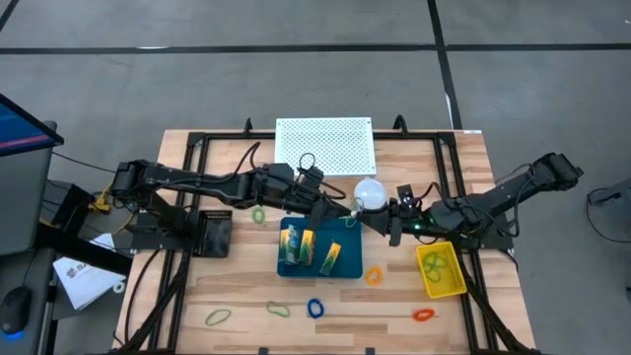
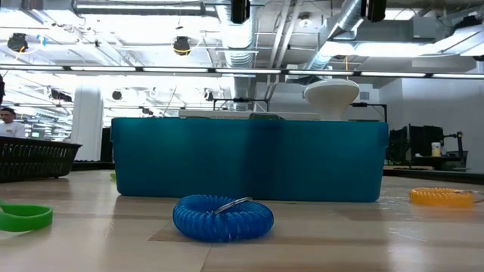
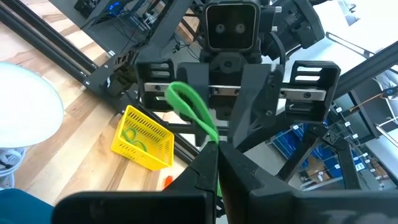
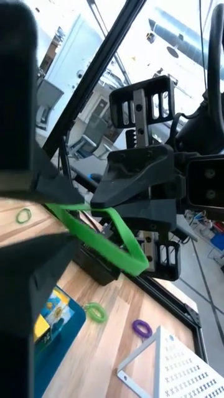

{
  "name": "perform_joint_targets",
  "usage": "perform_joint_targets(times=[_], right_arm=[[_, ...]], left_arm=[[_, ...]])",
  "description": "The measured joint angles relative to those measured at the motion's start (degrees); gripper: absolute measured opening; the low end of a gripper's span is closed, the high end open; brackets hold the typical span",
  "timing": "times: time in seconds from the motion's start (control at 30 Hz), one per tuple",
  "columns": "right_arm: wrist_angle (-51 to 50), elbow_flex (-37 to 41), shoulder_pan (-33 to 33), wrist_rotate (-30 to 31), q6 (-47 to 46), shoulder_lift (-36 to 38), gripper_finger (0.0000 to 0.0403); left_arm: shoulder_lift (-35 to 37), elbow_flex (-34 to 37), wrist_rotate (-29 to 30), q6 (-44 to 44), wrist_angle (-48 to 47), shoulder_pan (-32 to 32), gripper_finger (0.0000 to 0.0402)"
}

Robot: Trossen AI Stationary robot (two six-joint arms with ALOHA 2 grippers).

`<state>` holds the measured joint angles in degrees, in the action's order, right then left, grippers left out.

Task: Pick & Place Office Desk Supplies
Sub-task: Put the top green rubber band into the yellow bin

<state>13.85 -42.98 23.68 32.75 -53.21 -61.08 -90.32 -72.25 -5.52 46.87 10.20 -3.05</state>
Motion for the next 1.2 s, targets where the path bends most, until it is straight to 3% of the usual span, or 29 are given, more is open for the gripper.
perform_joint_targets(times=[0.13,0.63,0.77,1.07,1.2], right_arm=[[0.0,0.0,0.3,0.0,1.5,0.0,0.0011],[0.0,0.0,0.3,0.0,2.2,0.0,0.0001],[0.0,0.0,0.3,0.0,2.2,0.0,0.0001],[0.1,0.0,0.3,-0.1,2.2,0.0,0.0],[0.1,0.0,0.3,-0.1,2.2,0.0,0.0]], left_arm=[[0.0,0.0,0.0,-0.1,0.0,0.0,0.0],[0.0,0.0,0.0,0.0,0.3,0.0,0.0014],[0.0,0.0,0.0,-0.1,1.7,0.0,0.0056],[0.0,0.0,0.0,-0.6,1.9,0.0,0.0194],[0.0,0.0,2.6,-1.6,1.9,0.0,0.0235]])
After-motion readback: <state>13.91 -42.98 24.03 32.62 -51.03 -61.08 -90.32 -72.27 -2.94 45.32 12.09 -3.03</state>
